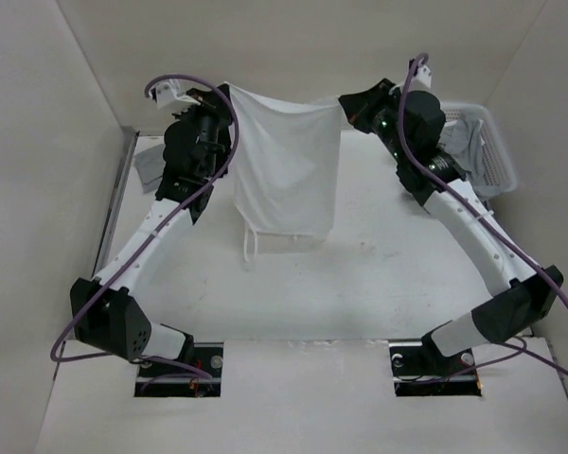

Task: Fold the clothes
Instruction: Flatten the tank top out

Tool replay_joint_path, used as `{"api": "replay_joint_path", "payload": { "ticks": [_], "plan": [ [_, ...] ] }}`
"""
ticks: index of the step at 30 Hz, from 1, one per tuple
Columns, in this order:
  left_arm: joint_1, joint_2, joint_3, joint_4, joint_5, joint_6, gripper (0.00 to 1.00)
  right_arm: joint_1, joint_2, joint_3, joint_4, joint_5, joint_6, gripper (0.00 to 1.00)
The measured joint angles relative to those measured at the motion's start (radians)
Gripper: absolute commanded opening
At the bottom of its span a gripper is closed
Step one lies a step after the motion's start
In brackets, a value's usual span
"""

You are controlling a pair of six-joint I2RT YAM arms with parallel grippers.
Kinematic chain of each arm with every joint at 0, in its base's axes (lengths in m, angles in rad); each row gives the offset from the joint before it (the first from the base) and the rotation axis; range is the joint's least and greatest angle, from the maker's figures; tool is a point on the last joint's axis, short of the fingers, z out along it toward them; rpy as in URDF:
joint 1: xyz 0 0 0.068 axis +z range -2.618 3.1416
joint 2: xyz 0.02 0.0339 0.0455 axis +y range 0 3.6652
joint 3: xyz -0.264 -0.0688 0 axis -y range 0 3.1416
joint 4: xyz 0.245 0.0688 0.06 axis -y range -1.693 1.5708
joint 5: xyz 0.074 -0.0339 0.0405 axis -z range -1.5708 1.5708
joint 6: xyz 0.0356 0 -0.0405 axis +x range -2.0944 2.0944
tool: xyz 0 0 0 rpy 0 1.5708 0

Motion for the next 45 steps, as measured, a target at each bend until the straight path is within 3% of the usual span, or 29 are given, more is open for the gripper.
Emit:
{"api": "replay_joint_path", "payload": {
  "ticks": [5,9,13,18,21,25,32,40,45],
  "plan": [
    [-0.005,-0.011,0.078,-0.033,0.021,0.048,0.00,0.002,-0.045,0.059,-0.024,-0.005,-0.016,0.01],
    [-0.036,-0.105,0.002,0.000,0.025,0.078,0.00,0.021,-0.243,-0.167,0.042,0.037,-0.011,0.01],
    [-0.089,-0.257,-0.282,0.105,0.018,0.086,0.01,0.082,-0.482,-0.591,0.134,0.114,0.045,0.04],
    [-0.193,-0.314,-0.754,0.172,-0.010,0.081,0.01,0.272,-0.591,-1.157,0.136,0.218,0.221,0.30],
    [-0.241,-0.299,-0.976,0.141,-0.027,0.061,0.02,0.375,-0.600,-1.338,0.007,0.254,0.313,0.38],
    [-0.267,-0.337,-1.118,0.102,-0.052,0.019,0.02,0.395,-0.628,-1.336,-0.029,0.315,0.354,0.38],
    [-0.271,-0.468,-1.129,0.101,-0.068,-0.032,0.04,0.302,-0.487,-1.256,0.093,0.304,0.315,0.45],
    [-0.259,-0.472,-1.130,0.100,-0.065,-0.050,0.04,0.256,-0.240,-1.121,0.172,0.205,0.230,0.25],
    [-0.243,-0.474,-1.134,0.100,-0.055,-0.058,0.04,0.294,-0.117,-0.981,0.138,0.202,0.140,0.24]
  ]
}}
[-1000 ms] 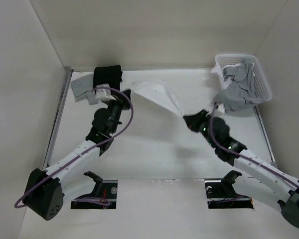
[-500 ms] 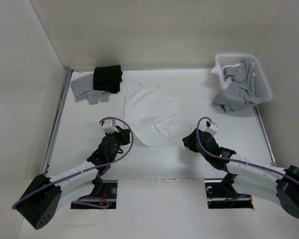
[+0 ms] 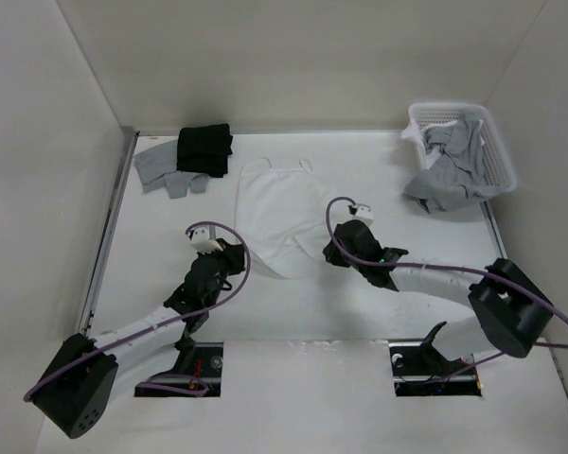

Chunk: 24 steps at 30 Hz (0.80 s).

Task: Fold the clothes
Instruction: Flatten the tank top out

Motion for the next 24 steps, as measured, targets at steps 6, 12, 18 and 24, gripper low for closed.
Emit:
{"api": "replay_joint_path", "payload": {
  "ticks": [6,12,18,24],
  "plan": [
    [0.024,-0.010,-0.003,0.000,0.018,-0.010,0.04,0.087,0.205,0.205,-0.066,0.033,-0.134,0.39],
    [0.044,-0.040,-0.016,-0.003,0.038,-0.018,0.04,0.148,0.292,0.270,-0.154,0.098,-0.202,0.34],
    [0.069,-0.049,-0.016,-0.003,0.059,-0.024,0.04,0.158,0.292,0.270,-0.245,0.184,-0.208,0.36],
    [0.069,-0.049,-0.016,-0.003,0.072,-0.026,0.04,0.172,0.292,0.270,-0.283,0.224,-0.203,0.36]
  ]
}}
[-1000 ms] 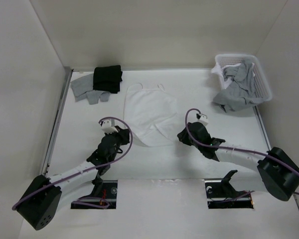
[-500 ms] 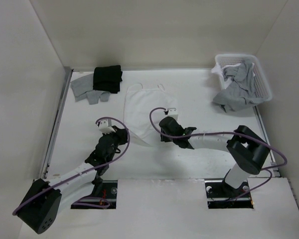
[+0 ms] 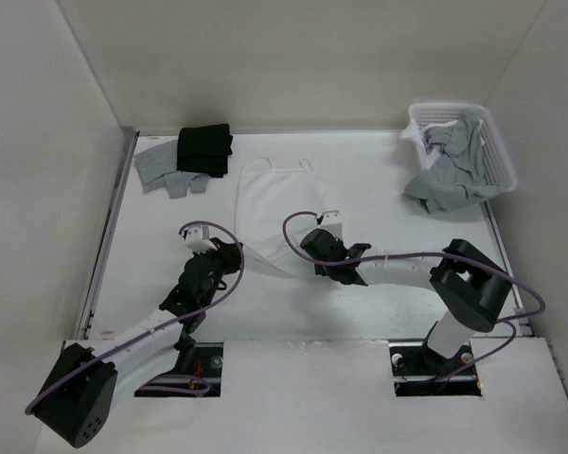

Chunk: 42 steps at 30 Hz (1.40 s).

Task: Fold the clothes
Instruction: Flatten the tank top out

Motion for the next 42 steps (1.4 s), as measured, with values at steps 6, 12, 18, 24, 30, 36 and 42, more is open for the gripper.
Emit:
{"api": "replay_joint_path", "payload": {
  "ticks": [6,12,18,24,30,36,42],
  "plan": [
    [0.000,0.003,0.000,0.001,0.006,-0.004,0.04,-0.003,-0.002,0.000,0.002,-0.002,0.004,0.40],
    [0.000,0.005,0.000,0.003,0.006,-0.010,0.04,-0.028,-0.003,-0.003,0.033,-0.046,0.021,0.30],
    [0.000,0.005,-0.003,0.004,0.006,-0.015,0.04,-0.057,-0.003,-0.005,0.048,-0.050,0.049,0.19],
    [0.000,0.004,-0.005,0.003,0.006,-0.016,0.04,-0.062,0.007,-0.005,0.053,-0.062,0.061,0.27],
    [0.000,0.004,-0.005,0.003,0.006,-0.016,0.04,-0.064,0.014,-0.005,0.063,-0.082,0.060,0.11],
    [0.000,0.004,-0.005,0.003,0.006,-0.016,0.04,-0.074,-0.027,-0.056,0.090,-0.082,0.074,0.06],
    [0.000,-0.014,-0.005,0.002,0.007,-0.018,0.04,-0.104,-0.345,-0.208,0.090,-0.058,0.105,0.06]
  ]
}}
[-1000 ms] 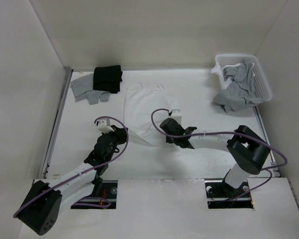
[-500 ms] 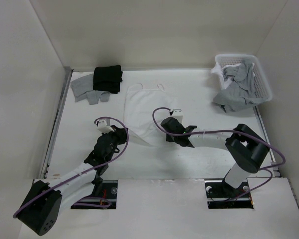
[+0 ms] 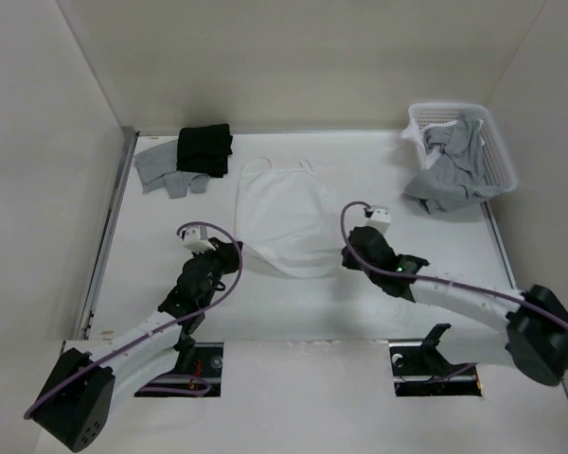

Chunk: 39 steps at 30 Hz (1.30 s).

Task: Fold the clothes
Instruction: Flatten the tank top out

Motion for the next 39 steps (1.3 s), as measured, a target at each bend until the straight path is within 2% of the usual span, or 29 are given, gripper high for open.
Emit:
{"api": "replay_joint_path", "payload": {
  "ticks": [4,9,16,19,23,27,33,36,39],
  "plan": [
    [0.011,-0.054,0.000,-0.012,0.000,-0.003,0.04,-0.062,-0.250,-0.129,0.006,-0.006,0.060,0.04],
    [0.034,-0.135,0.000,-0.046,0.000,-0.009,0.04,-0.148,-0.470,-0.300,-0.019,-0.053,0.162,0.03],
    [0.040,-0.254,0.021,-0.140,0.003,-0.010,0.03,-0.218,-0.685,-0.329,-0.086,-0.107,0.215,0.01],
    [0.044,-0.308,0.086,-0.199,0.002,-0.009,0.03,-0.212,-0.721,-0.247,-0.145,-0.106,0.191,0.01],
    [0.045,-0.330,0.281,-0.251,-0.003,0.001,0.03,-0.143,-0.741,-0.023,-0.215,-0.059,0.113,0.01],
    [0.038,-0.306,0.493,-0.235,-0.009,0.025,0.03,-0.031,-0.719,0.249,-0.222,0.016,0.007,0.01],
    [0.036,-0.207,0.723,-0.193,-0.016,0.062,0.03,0.096,-0.637,0.561,-0.195,0.101,-0.152,0.02],
    [0.042,-0.127,0.811,-0.176,-0.020,0.088,0.03,0.092,-0.578,0.654,-0.164,0.095,-0.208,0.02],
    [0.063,-0.037,0.857,-0.153,-0.026,0.103,0.03,0.001,-0.507,0.690,-0.127,0.042,-0.230,0.01]
  ]
}}
